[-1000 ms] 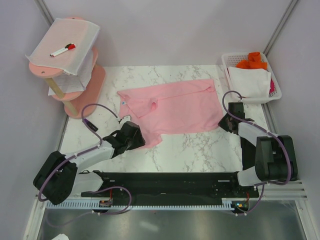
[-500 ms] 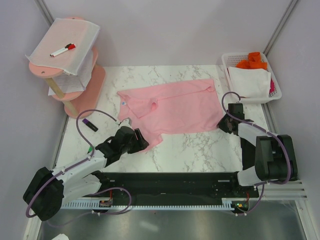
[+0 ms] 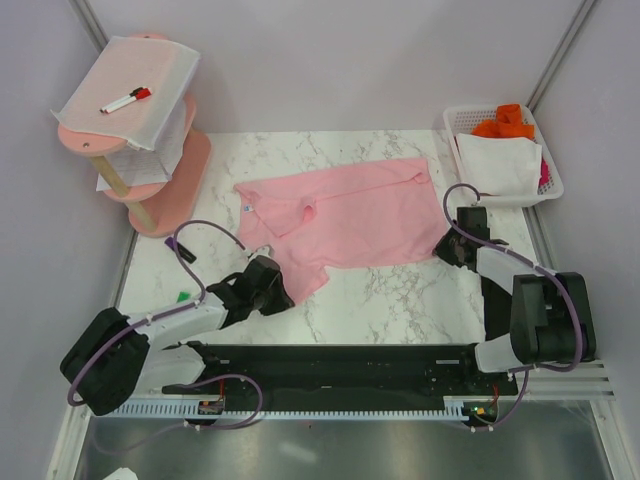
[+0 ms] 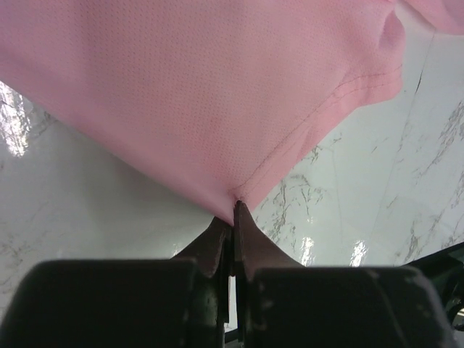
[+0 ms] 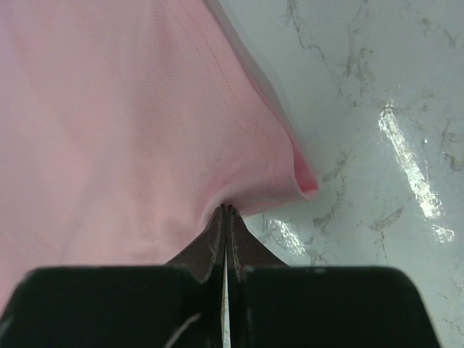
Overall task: Fold and stack the t-shirts
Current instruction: Grap the side of the flattened tshirt closest away from the robot with both arms
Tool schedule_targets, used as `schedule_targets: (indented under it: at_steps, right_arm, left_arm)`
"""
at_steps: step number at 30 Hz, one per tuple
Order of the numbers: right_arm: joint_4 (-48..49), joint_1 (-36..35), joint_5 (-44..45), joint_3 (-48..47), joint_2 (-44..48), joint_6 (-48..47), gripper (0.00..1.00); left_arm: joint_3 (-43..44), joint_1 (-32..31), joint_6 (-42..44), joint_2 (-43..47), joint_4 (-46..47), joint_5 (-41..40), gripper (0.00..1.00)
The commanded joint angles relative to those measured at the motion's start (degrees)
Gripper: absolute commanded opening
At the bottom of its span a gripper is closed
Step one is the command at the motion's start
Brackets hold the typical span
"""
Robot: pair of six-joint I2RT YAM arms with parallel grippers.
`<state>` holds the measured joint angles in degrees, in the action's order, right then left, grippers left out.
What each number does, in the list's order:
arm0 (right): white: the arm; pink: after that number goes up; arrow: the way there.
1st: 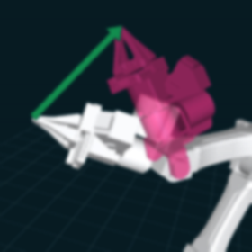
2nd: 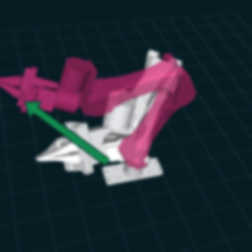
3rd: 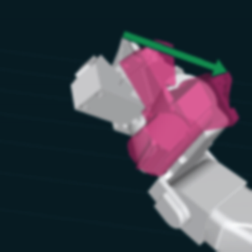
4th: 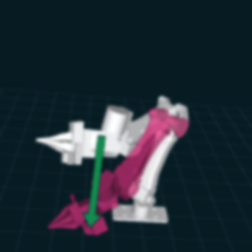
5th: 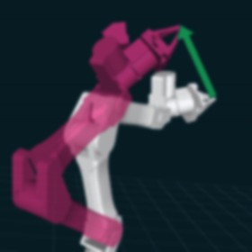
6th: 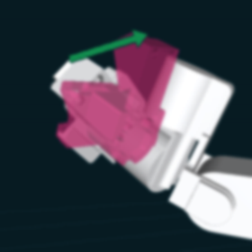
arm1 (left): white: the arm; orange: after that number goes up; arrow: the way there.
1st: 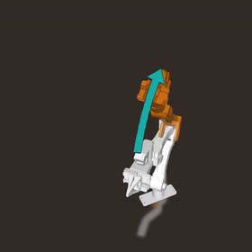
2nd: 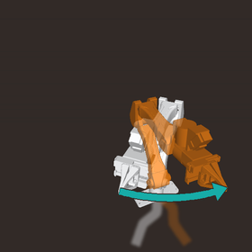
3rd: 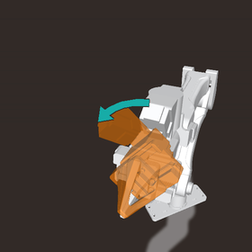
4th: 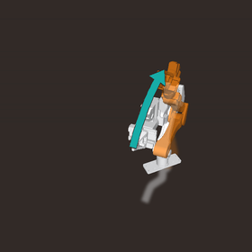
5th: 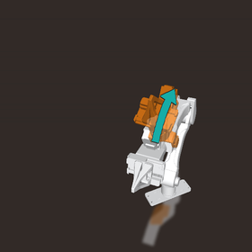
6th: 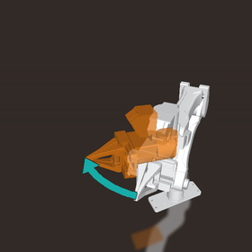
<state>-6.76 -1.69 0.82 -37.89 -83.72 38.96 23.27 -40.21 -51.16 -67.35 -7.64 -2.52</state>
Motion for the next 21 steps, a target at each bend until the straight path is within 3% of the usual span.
schedule_targets:
  at_steps: [1,8,14,19,21]
  right_arm:
    - [0.70,0.02,-0.38,0.27,5.57,-1.34,0.00]
    - [2.28,0.02,0.85,-0.78,9.81,-1.87,0.00]
    - [-1.75,0.02,4.10,-4.56,5.68,-2.66,0.01]
    - [-7.12,1.51,10.34,-4.92,3.13,-4.24,0.17]
    - [-8.09,3.00,10.87,-4.22,2.78,-4.77,0.31]
  left_arm:
    - [2.31,-0.40,-0.96,4.40,-5.00,-2.65,0.02]
    - [10.29,-0.31,2.37,9.96,-12.74,-13.54,0.02]
    - [17.07,-0.31,5.19,5.40,-14.42,-15.76,0.02]
    - [17.43,-0.40,4.93,3.11,-14.42,-14.79,0.02]
    - [16.90,-0.31,4.84,3.45,-14.42,-14.79,0.02]
